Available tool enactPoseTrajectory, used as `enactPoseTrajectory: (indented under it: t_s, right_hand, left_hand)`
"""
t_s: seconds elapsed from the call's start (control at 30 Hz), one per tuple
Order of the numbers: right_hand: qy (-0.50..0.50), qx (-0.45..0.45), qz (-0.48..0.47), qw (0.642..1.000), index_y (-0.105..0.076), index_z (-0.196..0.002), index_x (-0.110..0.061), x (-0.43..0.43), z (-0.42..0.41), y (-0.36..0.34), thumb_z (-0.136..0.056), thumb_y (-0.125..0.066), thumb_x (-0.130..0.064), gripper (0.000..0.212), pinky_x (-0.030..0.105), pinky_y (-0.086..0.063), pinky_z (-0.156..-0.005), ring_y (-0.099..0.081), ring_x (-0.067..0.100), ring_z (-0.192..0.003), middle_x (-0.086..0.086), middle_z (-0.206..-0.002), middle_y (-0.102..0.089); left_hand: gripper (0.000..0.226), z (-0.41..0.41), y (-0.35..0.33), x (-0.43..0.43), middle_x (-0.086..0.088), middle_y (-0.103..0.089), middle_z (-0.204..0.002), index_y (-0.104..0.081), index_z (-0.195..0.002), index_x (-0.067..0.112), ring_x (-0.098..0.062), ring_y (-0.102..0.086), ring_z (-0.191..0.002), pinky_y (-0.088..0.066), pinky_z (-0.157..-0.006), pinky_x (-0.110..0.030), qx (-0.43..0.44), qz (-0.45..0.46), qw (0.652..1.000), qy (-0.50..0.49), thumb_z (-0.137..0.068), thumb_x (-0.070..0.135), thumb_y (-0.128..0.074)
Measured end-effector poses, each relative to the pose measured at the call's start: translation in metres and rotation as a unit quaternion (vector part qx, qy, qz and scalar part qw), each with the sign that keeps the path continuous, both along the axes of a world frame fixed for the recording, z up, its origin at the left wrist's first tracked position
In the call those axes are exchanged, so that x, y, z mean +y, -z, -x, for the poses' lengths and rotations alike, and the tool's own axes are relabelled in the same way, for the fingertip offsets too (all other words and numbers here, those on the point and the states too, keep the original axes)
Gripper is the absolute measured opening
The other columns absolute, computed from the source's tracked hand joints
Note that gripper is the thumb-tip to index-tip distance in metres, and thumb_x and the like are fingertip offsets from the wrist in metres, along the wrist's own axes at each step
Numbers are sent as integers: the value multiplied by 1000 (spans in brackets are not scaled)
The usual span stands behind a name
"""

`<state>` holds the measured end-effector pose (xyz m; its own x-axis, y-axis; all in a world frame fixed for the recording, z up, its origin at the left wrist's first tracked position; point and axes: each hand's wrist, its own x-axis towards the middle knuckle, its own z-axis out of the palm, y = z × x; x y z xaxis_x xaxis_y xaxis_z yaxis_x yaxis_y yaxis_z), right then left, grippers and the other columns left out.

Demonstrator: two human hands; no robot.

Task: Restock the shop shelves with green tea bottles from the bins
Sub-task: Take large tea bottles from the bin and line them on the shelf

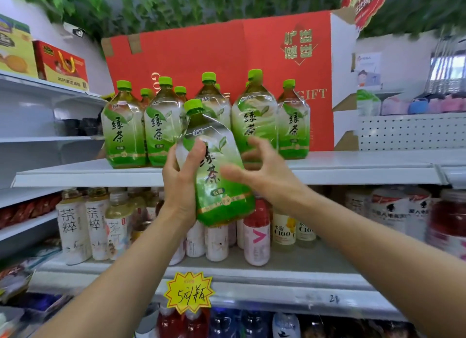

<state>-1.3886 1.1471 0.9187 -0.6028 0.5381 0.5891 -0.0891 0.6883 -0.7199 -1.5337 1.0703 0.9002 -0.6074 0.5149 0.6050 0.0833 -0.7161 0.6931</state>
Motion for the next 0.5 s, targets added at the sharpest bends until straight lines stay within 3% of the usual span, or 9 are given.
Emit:
enactPoseTrajectory:
  t_s: [0.03, 0.17, 0.23, 0.3, 0.37, 0.43, 0.5]
  right_hand:
    - [-26, -28, 39, 999, -33, -148, -26, -4, -3, 4, -56, -84, -63, 111, 35, -55, -91, -63, 12, -109, -6, -127, -59]
    - [-56, 20, 77, 995, -59, -120, -23, 7, -28, 2, -63, -90, -40, 67, 37, -60, -81, -74, 15, -92, -2, -102, -76]
    - [-48, 61, 60, 995, -59, -117, -23, 16, -45, -3, -61, -90, -42, 67, 32, -61, -74, -75, 15, -90, -3, -100, -76]
    - [-22, 101, 36, 994, -58, -116, -25, 26, -63, -8, -56, -90, -46, 71, 27, -60, -69, -74, 12, -88, -7, -99, -75]
    - [22, 142, 24, 989, -57, -112, -29, 41, -78, -12, -51, -89, -52, 72, 22, -59, -66, -73, 7, -87, -12, -98, -74]
    - [64, 183, 26, 981, -56, -114, -28, 60, -87, -17, -49, -88, -54, 77, 25, -59, -70, -73, 7, -89, -10, -100, -74]
    - [91, 210, 32, 973, -56, -115, -26, 79, -93, -25, -51, -91, -53, 78, 31, -60, -76, -72, 8, -91, -9, -100, -73]
  left_hand:
    - [77, -9, -1, 1, -22, -66, -125, -53, -136, 14, -42, -66, -112, -51, -94, -66, 4, -8, 1000, -1, -71, 48, -80]
    - [82, -40, -14, 11, -4, -50, -149, -48, -128, 57, -27, -50, -136, -42, -109, -58, 94, 2, 995, -45, -54, 78, -77]
    - [82, -49, -25, 16, 3, -43, -155, -41, -128, 68, -21, -44, -140, -39, -112, -56, 181, 39, 981, -54, -54, 94, -61]
    - [93, -48, -37, 29, 6, -41, -155, -35, -145, 53, -14, -42, -141, -36, -114, -53, 270, 52, 958, -79, -63, 97, -41]
    - [89, -45, -47, 43, 8, -32, -159, -27, -152, 42, -9, -31, -144, -28, -119, -49, 336, 53, 924, -172, -77, 89, -35]
    - [88, -39, -51, 63, 0, -17, -164, -18, -158, 30, -14, -16, -150, -20, -123, -49, 402, 73, 855, -321, -87, 72, -50]
    - [104, -34, -49, 83, -10, -5, -166, -9, -160, 22, -26, -6, -154, -9, -126, -48, 466, 104, 772, -421, -83, 64, -65]
